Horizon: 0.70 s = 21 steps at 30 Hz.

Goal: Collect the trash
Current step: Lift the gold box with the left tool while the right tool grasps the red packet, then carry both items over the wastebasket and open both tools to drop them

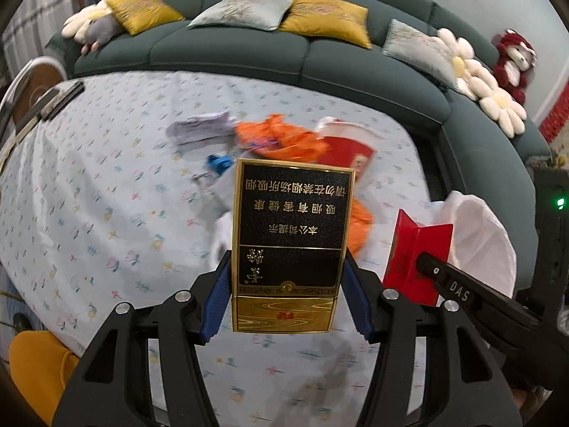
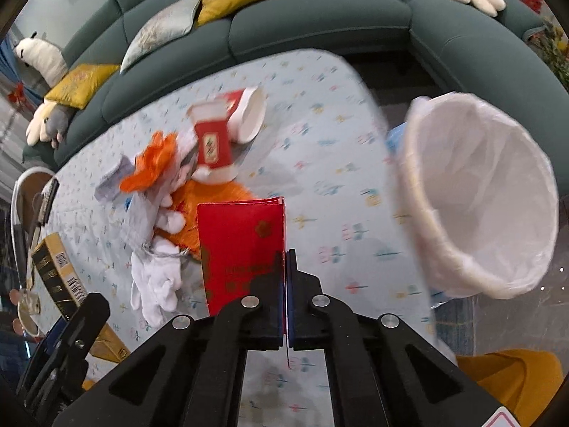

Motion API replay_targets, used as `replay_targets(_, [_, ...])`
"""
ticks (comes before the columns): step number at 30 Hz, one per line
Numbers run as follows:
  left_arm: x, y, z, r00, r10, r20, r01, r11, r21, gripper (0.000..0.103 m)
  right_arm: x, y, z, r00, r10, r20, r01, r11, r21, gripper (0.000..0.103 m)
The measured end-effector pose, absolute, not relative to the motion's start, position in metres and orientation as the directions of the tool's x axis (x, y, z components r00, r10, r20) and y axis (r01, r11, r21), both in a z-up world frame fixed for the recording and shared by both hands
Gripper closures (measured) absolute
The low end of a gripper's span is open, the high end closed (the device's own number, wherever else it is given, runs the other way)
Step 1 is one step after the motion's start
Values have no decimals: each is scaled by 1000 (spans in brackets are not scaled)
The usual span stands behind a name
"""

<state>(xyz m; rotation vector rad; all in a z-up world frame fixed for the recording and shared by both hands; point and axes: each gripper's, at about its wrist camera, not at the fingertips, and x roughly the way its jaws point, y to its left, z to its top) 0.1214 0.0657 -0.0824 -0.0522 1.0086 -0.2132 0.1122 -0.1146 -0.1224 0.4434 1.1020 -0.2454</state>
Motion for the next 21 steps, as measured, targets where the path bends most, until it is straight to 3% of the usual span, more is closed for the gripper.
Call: replay_targets(21, [98,-122,-69,450,-352,-821,436,888,-143,48,50,-287,-92,481,-162,-862,582,794,175,102])
